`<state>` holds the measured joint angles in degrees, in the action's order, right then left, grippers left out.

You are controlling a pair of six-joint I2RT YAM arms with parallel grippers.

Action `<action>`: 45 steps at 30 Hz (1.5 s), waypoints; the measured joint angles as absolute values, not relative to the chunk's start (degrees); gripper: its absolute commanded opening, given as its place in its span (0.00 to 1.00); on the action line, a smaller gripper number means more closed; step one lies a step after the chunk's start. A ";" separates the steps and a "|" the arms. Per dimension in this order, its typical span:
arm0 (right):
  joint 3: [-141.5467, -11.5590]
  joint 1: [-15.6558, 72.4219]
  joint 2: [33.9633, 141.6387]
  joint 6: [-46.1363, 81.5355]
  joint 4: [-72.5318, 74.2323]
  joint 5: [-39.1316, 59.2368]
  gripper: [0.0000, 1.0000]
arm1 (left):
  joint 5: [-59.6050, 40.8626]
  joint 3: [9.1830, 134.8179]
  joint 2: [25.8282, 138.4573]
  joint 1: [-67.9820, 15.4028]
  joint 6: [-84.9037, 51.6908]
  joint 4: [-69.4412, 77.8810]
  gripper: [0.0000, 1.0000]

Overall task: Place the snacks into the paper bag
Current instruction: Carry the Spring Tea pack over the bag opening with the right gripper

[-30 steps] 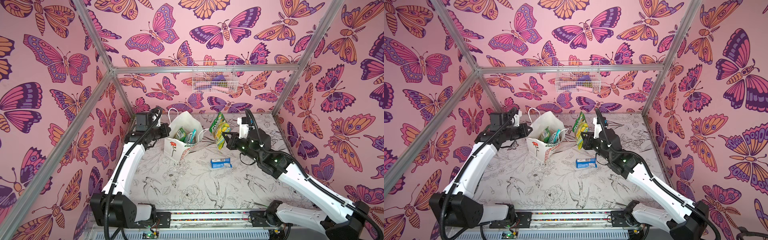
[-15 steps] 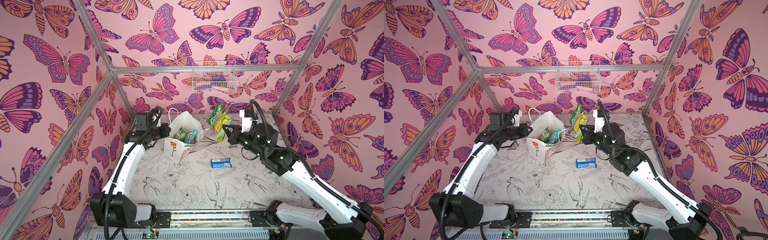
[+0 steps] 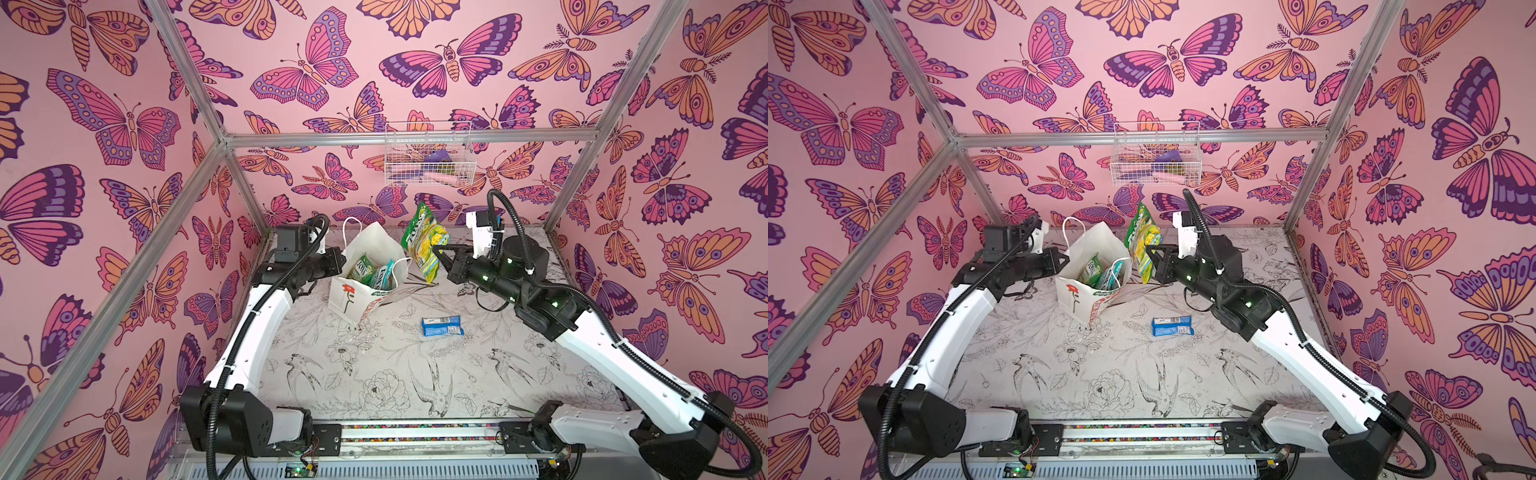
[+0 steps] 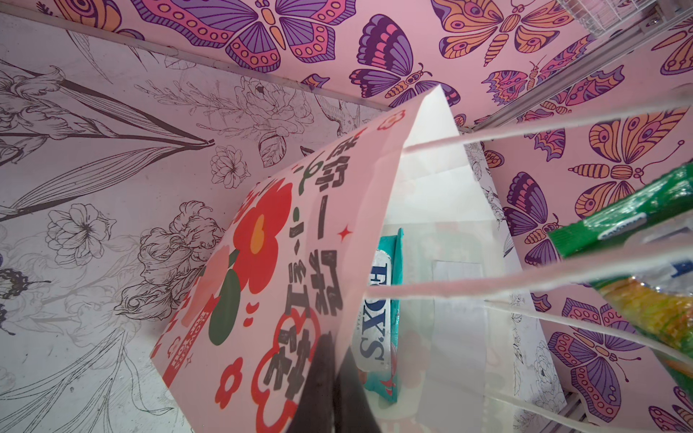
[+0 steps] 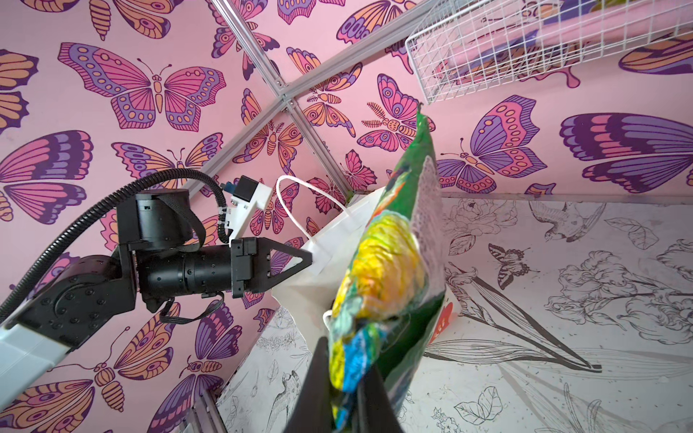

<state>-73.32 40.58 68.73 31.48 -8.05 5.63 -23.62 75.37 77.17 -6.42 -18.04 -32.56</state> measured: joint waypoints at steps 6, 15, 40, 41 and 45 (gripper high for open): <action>-75.24 40.58 70.00 31.51 -7.99 7.16 0.00 | -23.79 75.37 77.17 -6.83 -17.87 -32.56 0.00; -79.48 40.58 71.44 31.51 -7.64 8.21 0.00 | -24.12 75.37 77.14 -7.14 -17.65 -32.49 0.00; -83.61 43.86 79.99 31.73 -11.00 15.55 0.00 | -24.64 75.37 76.93 -7.55 -17.17 -31.73 0.00; -83.59 43.92 80.18 31.73 -11.25 15.62 0.00 | -24.64 75.37 76.93 -7.55 -17.17 -31.73 0.00; -83.61 43.92 80.36 31.70 -11.90 16.01 0.00 | -24.64 75.37 76.93 -7.55 -17.17 -31.73 0.00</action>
